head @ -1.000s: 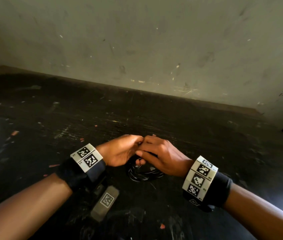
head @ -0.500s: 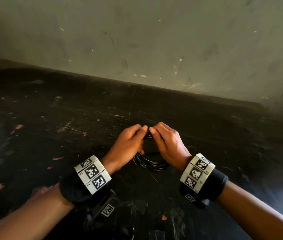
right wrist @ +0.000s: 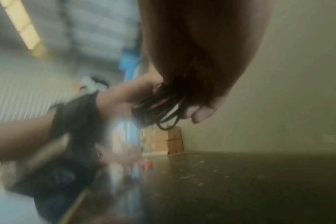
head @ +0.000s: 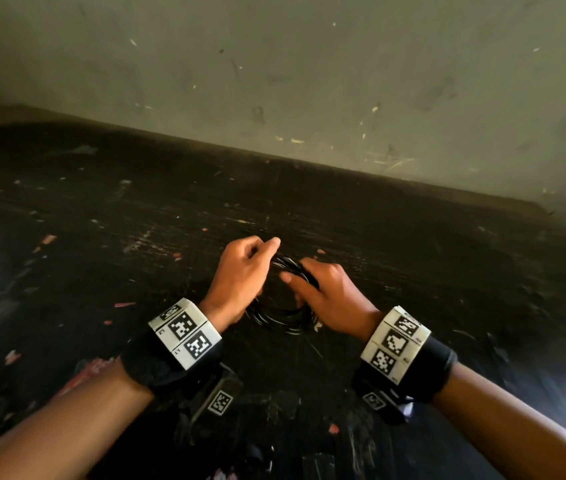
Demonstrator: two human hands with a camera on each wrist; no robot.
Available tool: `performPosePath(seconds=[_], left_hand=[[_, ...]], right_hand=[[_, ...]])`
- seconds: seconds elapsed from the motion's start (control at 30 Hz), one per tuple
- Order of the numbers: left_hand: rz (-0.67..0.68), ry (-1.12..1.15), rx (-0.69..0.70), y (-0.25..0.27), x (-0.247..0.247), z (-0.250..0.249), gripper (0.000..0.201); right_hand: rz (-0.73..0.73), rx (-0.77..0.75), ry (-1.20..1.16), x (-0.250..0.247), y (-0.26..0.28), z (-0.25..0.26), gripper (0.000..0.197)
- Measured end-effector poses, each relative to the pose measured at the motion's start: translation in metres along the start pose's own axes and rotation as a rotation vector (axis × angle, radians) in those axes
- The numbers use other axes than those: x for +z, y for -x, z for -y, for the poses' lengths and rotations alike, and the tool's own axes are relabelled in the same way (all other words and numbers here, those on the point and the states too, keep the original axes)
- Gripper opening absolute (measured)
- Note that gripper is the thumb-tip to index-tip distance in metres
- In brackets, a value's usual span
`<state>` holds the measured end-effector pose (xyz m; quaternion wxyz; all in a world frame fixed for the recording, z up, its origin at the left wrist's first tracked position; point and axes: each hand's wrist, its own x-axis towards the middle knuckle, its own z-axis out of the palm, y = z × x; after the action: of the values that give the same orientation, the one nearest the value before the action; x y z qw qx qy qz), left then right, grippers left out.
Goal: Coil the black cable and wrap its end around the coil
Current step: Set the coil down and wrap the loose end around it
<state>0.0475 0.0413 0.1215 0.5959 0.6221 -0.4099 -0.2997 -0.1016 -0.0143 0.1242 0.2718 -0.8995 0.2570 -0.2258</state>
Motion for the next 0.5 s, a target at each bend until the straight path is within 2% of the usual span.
performPosePath(seconds=[0.17,0.37,0.5], left_hand=[[-0.025,-0.022,-0.030,-0.001,-0.007,0.003,0.034],[-0.111,-0.007,-0.102,0.006,-0.029,0.025,0.027],[-0.238,0.019,-0.233,0.021,-0.057,0.051,0.017]], right_hand=[[0.029,0.032,-0.058,0.013,-0.004,0.002,0.029],[0.211,0.019,-0.099,0.031,-0.012,0.008,0.030],[0.307,0.092,-0.198,0.054,-0.014,0.003,0.048]])
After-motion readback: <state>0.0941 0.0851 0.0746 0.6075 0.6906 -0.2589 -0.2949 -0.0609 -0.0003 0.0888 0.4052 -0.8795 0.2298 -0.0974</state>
